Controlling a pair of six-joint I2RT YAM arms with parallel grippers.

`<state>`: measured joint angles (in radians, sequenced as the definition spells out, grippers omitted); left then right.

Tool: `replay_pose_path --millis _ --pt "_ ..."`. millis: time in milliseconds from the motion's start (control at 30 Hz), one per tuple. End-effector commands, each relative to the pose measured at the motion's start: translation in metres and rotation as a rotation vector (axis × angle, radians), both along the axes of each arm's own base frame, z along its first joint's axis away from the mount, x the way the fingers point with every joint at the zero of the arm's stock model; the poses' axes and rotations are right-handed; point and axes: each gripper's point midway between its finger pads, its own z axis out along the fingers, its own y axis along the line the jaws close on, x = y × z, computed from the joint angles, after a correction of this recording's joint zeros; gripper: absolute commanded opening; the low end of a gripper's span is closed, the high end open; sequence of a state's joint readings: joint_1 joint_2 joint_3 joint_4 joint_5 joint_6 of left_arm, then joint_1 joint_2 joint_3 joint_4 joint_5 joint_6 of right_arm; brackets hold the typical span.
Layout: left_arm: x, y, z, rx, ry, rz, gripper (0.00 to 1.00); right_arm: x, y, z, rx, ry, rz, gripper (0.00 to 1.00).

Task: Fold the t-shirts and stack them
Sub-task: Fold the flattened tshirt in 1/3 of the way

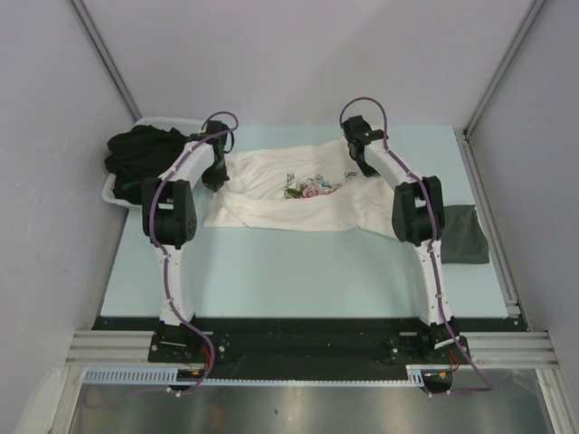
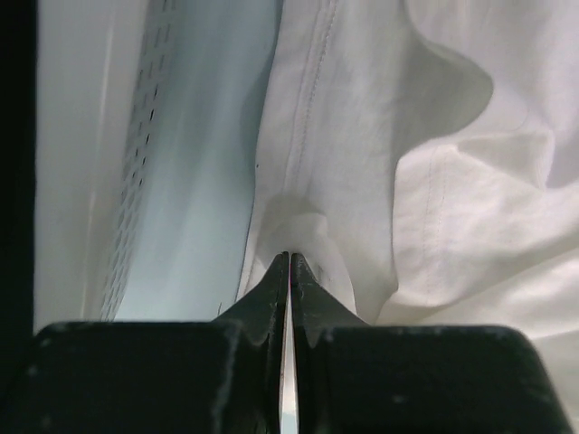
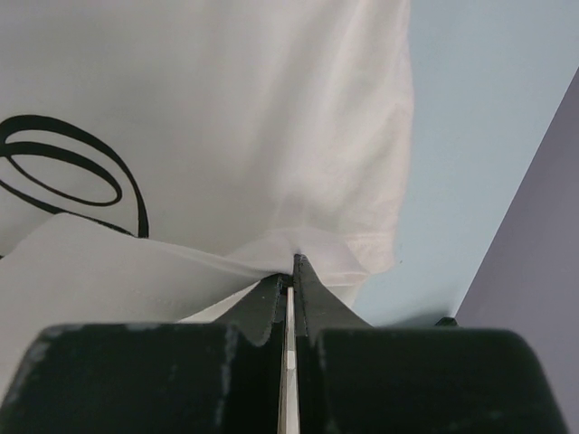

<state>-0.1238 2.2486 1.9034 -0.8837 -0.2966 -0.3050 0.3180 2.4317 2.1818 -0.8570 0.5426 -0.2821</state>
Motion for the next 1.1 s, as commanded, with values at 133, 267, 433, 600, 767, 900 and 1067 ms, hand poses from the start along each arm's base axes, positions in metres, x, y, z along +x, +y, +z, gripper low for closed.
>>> replay_pose_path --millis 133,267,433,600,767,900,1067 --pt "0.005 0.002 0.008 0.038 0.0 -0.001 0.08 0.02 -0.007 0.021 0.029 -0.082 -0.022 0.0" --pt "0.0 0.006 0.028 0.051 -0.022 -0.007 0.09 0.029 0.001 0.021 0.04 -0.098 -0.002 0.0" --pt "-0.007 0.005 0.053 0.04 -0.045 -0.017 0.1 0.039 0.02 0.032 0.057 -0.148 0.063 0.0" --pt "-0.01 0.003 0.061 0.031 -0.051 -0.023 0.1 0.037 0.028 0.023 0.062 -0.124 0.084 0.0" --pt "-0.016 0.0 0.058 0.025 -0.036 -0.029 0.11 0.037 0.045 0.019 0.072 -0.121 0.121 0.0" --pt "-0.022 -0.001 0.053 0.026 -0.025 -0.034 0.11 0.04 0.053 0.021 0.094 -0.131 0.142 0.0" --pt "-0.03 -0.001 0.046 0.02 -0.008 -0.039 0.11 0.042 0.055 0.019 0.115 -0.126 0.158 0.0"
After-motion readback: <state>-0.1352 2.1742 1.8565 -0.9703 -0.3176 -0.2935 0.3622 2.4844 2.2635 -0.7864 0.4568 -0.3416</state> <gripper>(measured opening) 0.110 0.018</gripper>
